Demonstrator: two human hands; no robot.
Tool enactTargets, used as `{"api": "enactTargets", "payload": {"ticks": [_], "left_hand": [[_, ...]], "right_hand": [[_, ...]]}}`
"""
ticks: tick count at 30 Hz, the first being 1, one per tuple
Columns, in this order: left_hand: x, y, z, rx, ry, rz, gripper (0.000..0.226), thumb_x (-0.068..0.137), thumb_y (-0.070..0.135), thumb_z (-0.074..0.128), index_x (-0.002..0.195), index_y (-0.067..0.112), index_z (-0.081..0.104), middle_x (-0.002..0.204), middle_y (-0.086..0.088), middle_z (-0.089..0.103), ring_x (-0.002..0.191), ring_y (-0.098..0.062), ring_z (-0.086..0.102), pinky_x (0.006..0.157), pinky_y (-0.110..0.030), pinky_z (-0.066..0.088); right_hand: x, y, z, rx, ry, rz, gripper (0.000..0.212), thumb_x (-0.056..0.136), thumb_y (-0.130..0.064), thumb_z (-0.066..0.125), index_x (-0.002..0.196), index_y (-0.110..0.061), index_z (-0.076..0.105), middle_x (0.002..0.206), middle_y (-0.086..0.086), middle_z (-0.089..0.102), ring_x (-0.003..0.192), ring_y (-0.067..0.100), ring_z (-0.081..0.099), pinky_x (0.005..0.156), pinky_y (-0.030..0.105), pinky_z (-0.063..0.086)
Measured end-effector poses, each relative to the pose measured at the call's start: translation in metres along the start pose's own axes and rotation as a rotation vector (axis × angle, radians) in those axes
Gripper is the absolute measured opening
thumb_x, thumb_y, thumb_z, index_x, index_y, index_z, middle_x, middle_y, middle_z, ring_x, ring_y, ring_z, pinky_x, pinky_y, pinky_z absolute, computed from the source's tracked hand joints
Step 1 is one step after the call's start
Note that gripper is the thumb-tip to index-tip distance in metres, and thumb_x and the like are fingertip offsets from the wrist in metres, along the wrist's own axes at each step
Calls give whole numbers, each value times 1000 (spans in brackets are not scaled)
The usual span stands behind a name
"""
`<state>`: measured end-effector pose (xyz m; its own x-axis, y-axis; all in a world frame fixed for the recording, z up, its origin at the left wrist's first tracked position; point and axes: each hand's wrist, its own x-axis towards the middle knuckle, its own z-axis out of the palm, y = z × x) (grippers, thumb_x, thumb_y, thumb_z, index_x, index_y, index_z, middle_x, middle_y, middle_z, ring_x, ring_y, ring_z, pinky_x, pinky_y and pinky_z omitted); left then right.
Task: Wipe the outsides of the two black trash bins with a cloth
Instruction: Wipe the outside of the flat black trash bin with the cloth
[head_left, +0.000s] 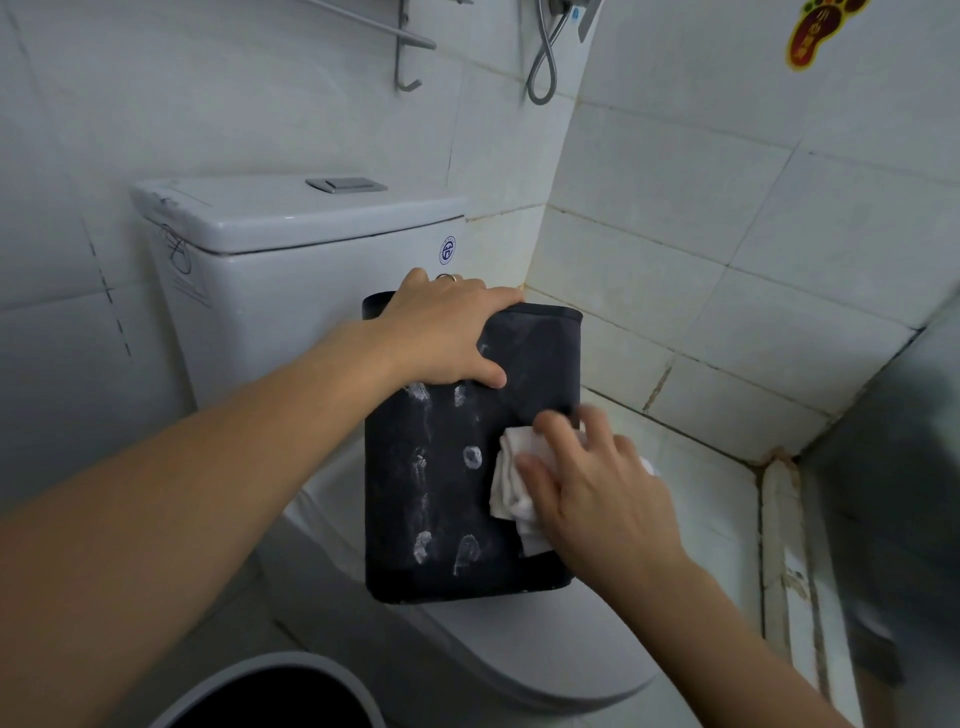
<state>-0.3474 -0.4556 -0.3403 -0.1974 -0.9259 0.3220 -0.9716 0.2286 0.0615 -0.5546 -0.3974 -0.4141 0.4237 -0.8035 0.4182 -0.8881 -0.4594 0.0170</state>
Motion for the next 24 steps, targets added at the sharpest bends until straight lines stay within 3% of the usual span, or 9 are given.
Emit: {"api": "enactTargets", "payload": {"ticks": [3,6,9,15,20,24], "left_hand": [[0,-1,-1,0,-5,-2,78,75,65,69,142,41,36,114,6,57,113,-24,51,91,-41,30],[-1,0,-1,3,-5,0,78,75,65,69,142,41,36,113,6,56,113,-23,51,91,-41,30],[-1,0,-1,-1,-9,-6,79,75,65,69,143,41,36,105,10,51,112,-23,51,88,-39,28],[-1,0,-1,-5,-14,-8,81,75,64,69,144,41,34,114,7,56,113,-23,51,88,-39,27],[-2,-2,-2,2,-28,-29,79,76,65,68,144,41,34,119,5,57,116,-24,50,95,-42,30],[-2,-2,-2,2,-32,-28,80,76,65,68,144,42,34,119,5,57,115,-23,50,95,-42,30]], "right_hand": [[-1,2,5,-55,21,0,39,94,-59,32,114,-30,49,96,4,52,70,28,55,51,32,41],[-3,0,4,-67,-86,69,72,82,-84,12,122,-31,42,106,4,48,84,28,52,69,45,47],[-7,0,-2,-74,-149,40,96,64,-99,16,129,-30,36,119,2,41,97,27,48,77,47,45],[-7,3,6,-34,-25,-82,83,70,-86,43,124,-22,46,117,5,50,103,29,49,88,55,44],[-7,8,14,46,75,-196,69,81,-77,46,135,-35,46,121,7,50,101,31,51,78,45,48],[-7,11,12,78,22,-185,78,72,-83,50,134,-35,47,121,5,48,100,28,48,77,42,46]]}}
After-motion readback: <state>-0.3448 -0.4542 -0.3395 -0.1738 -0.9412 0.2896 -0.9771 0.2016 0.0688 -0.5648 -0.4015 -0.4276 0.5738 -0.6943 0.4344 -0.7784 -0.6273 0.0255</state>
